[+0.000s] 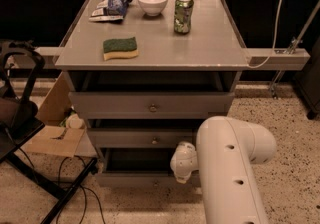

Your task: Open bottom drawer

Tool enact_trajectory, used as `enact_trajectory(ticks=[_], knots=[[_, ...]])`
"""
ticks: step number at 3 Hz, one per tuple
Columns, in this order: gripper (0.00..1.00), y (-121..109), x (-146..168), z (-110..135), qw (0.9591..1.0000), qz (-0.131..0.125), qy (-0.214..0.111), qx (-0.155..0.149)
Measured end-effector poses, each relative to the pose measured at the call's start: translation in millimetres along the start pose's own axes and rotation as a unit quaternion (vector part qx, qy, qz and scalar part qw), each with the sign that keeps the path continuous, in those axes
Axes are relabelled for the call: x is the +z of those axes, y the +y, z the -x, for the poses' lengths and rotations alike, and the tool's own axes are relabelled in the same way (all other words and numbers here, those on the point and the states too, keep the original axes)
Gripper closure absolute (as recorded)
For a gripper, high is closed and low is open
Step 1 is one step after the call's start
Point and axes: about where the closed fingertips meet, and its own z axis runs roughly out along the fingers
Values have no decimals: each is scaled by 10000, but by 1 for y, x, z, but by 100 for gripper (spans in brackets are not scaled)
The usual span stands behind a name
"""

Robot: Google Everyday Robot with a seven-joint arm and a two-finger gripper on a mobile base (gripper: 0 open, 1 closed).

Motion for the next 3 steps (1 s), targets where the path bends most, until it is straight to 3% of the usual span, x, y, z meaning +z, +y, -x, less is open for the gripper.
enact_trajectory(ticks=[3], knots=[[100,16,-2,-9,9999,127,33,63]])
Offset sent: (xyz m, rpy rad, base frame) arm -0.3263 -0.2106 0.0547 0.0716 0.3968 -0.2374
